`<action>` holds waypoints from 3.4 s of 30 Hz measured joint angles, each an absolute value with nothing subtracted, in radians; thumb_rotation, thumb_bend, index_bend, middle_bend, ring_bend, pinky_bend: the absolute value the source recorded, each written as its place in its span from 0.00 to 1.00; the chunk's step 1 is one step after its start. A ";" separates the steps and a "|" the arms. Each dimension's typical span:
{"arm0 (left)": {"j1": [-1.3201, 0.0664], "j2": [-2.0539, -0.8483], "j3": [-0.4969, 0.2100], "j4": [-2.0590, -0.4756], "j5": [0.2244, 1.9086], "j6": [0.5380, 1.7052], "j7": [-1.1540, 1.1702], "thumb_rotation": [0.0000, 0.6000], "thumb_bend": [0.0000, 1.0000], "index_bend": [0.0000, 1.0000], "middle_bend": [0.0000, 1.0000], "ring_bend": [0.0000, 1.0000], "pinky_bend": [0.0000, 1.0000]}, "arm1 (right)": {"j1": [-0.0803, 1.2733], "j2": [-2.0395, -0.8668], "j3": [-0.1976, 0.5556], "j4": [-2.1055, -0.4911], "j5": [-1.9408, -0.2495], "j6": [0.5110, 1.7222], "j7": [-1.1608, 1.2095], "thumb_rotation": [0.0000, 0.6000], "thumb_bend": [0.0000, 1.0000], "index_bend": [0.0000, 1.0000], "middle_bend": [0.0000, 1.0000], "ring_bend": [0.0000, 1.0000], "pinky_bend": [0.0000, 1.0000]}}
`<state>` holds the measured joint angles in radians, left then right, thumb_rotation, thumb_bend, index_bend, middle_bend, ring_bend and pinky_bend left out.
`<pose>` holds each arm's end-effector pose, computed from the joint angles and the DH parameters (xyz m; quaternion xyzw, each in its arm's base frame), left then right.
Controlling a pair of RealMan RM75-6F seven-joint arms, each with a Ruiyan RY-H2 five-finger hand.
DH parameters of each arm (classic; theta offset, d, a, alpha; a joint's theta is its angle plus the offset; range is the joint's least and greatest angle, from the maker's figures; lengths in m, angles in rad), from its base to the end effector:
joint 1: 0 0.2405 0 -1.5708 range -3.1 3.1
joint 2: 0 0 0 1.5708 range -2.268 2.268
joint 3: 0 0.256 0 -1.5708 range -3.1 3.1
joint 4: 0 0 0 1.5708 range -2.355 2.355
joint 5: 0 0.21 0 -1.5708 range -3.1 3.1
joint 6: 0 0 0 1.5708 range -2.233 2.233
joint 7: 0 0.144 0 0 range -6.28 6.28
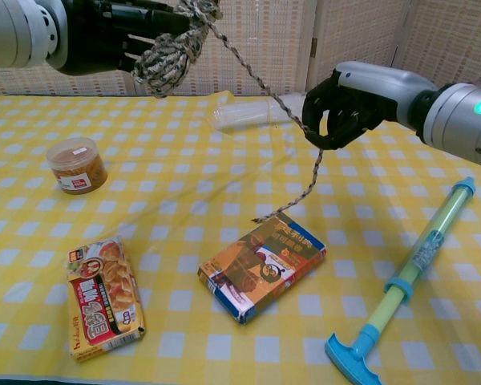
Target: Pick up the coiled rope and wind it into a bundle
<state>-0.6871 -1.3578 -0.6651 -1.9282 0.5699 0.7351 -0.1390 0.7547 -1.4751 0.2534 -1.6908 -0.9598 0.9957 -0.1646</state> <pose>-0.0505 0.3541 0.0686 -0.4264 -0.7237 -0.5248 0.1379 -0.1124 -0.3386 0.0091 0.6505 -0.5092 0.4465 0.3438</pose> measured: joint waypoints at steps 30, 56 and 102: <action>-0.744 -1.409 -0.397 -1.741 1.313 0.753 -0.159 1.00 0.72 0.66 0.72 0.69 0.81 | 0.898 -1.418 0.426 -1.738 -0.650 0.918 -0.136 1.00 0.63 0.77 0.56 0.61 0.50; -0.849 -1.557 -0.271 -1.661 1.052 1.073 0.743 1.00 0.72 0.68 0.75 0.75 0.82 | 0.961 -1.459 0.404 -1.819 -0.530 1.074 -0.280 1.00 0.63 0.77 0.57 0.66 0.57; -0.835 -1.441 -0.532 -1.833 0.562 1.090 0.409 1.00 0.72 0.68 0.76 0.77 0.85 | 0.826 -1.447 0.282 -1.949 -0.904 1.135 -0.197 1.00 0.49 0.02 0.15 0.26 0.30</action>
